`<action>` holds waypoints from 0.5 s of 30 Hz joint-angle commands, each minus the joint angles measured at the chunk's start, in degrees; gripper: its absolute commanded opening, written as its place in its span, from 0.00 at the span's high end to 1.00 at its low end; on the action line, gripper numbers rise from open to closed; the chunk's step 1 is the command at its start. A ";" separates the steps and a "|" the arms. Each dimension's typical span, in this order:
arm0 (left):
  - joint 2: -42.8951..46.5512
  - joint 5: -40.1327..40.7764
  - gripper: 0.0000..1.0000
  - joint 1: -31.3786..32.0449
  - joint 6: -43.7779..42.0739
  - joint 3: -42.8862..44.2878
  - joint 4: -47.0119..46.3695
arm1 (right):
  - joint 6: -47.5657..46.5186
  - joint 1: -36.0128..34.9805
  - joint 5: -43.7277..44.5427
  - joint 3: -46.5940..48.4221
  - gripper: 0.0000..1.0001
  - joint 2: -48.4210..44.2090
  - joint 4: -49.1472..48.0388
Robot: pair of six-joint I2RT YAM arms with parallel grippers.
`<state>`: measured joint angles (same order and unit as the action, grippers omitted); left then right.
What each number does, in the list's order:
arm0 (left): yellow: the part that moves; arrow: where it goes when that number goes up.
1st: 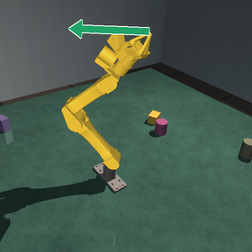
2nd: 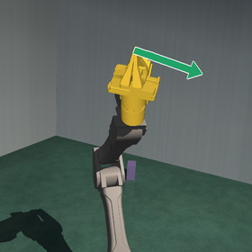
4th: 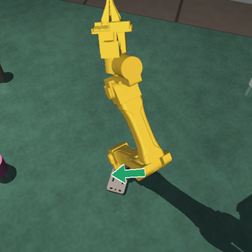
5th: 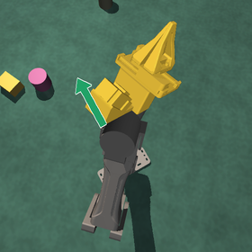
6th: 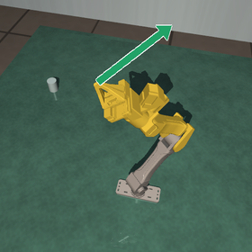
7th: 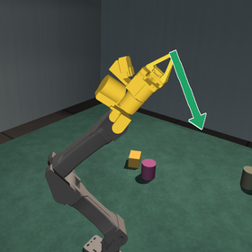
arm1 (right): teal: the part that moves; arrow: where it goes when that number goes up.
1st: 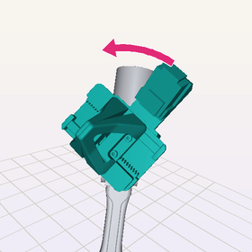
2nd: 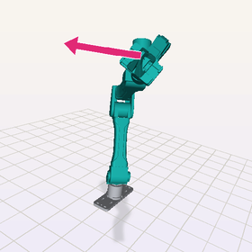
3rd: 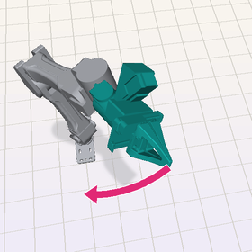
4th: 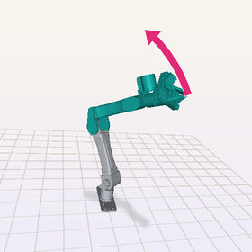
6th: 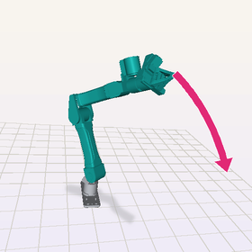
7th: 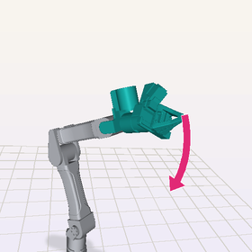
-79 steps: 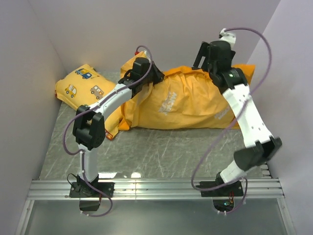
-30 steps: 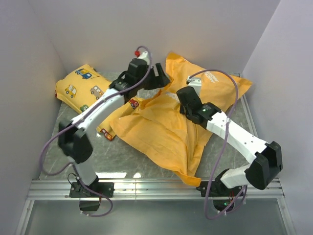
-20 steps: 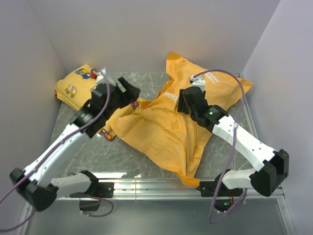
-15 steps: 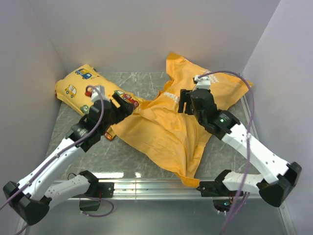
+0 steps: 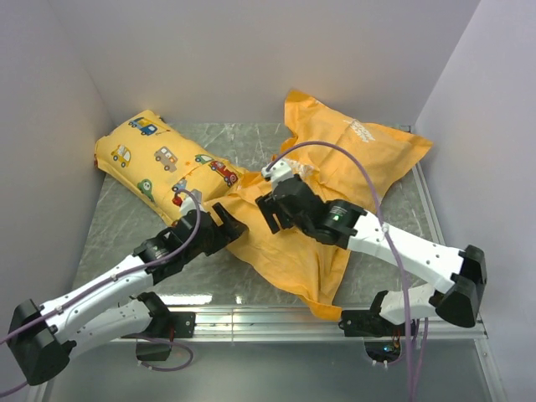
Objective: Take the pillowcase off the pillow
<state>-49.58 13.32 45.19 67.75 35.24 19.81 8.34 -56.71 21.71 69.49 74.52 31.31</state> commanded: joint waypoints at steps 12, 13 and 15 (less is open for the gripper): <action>-12.99 -0.93 0.72 -4.13 -3.76 3.34 -9.70 | -2.71 -2.97 4.48 6.35 0.22 4.22 4.90; -13.43 -1.02 0.74 -4.67 -4.20 3.60 -9.79 | -2.97 -2.97 4.13 6.53 0.23 4.92 5.25; -13.96 -0.67 0.76 -5.63 -5.51 4.83 -9.36 | -3.41 -3.14 2.64 6.62 0.23 5.72 4.82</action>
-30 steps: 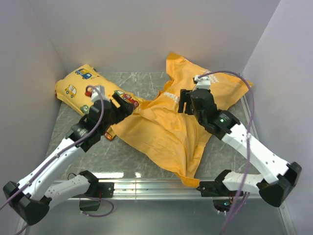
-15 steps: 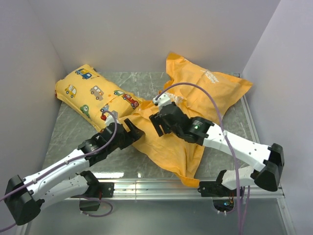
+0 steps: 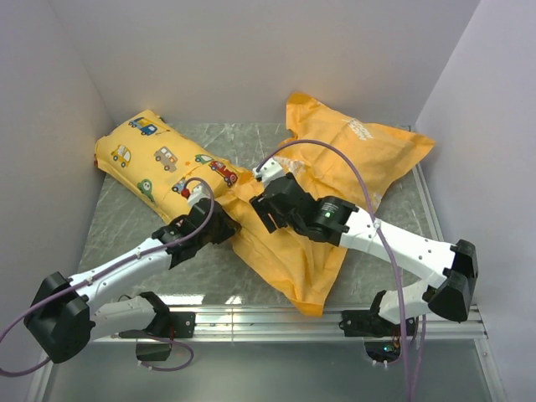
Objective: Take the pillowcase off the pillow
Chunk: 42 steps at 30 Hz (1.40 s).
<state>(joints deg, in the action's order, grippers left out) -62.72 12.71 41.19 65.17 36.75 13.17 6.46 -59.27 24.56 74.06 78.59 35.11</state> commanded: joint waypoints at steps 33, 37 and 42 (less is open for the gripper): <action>-24.20 -4.98 0.96 -13.06 -21.40 35.49 2.39 | 4.79 2.58 8.31 14.96 0.16 5.85 2.67; -25.00 -5.15 0.95 -13.42 -21.92 36.02 2.56 | 6.19 1.43 13.57 17.95 0.12 12.62 6.63; -25.61 -5.41 0.95 -14.64 -22.45 36.64 3.09 | 8.47 3.01 19.82 17.61 0.16 16.42 9.27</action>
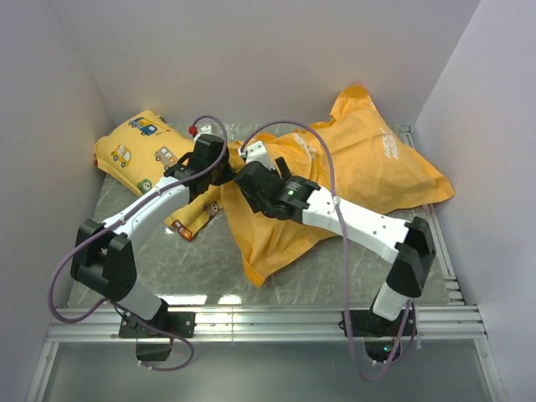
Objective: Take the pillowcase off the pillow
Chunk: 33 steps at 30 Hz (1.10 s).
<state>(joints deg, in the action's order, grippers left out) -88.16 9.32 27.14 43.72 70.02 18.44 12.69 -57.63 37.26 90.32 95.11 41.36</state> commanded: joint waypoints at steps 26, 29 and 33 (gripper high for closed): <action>-1.67 -3.36 0.41 -4.91 -6.98 14.70 5.55 | 13.33 26.51 -28.62 -28.44 1.00 -11.09 -26.67; 0.97 4.28 0.25 -0.18 -7.95 16.46 9.05 | 14.81 26.51 -30.66 -30.38 1.00 -11.70 -29.84; 0.63 14.65 0.18 10.46 -7.43 18.75 12.76 | 16.66 26.60 -32.68 -32.05 1.00 -12.58 -32.74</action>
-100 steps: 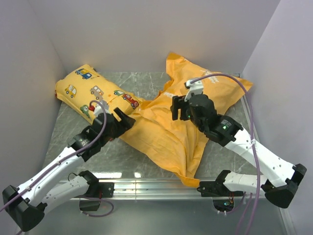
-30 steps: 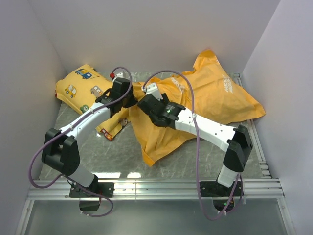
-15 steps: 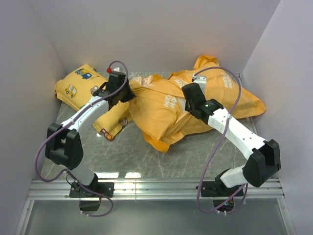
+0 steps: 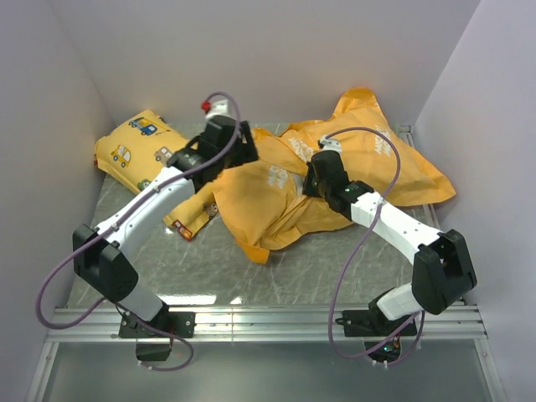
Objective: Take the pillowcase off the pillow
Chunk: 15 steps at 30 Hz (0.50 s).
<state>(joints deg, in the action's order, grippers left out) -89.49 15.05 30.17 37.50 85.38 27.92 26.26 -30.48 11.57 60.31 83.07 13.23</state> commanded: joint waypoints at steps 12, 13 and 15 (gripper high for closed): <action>-14.03 21.34 0.08 20.89 4.69 11.38 7.41 | 9.33 1.12 -7.70 -6.95 1.00 -4.23 -10.51; -14.82 21.25 0.08 20.98 4.78 12.08 7.76 | 10.12 1.56 -8.14 -7.40 1.00 -4.49 -10.86; -16.67 21.69 0.09 20.89 5.22 12.61 8.02 | 10.56 2.97 -9.98 -8.37 1.00 -4.49 -12.09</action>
<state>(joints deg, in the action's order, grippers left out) -105.23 33.54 51.29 41.25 94.67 34.61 33.82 -28.62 6.17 53.82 79.26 4.29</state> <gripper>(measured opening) 0.919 0.008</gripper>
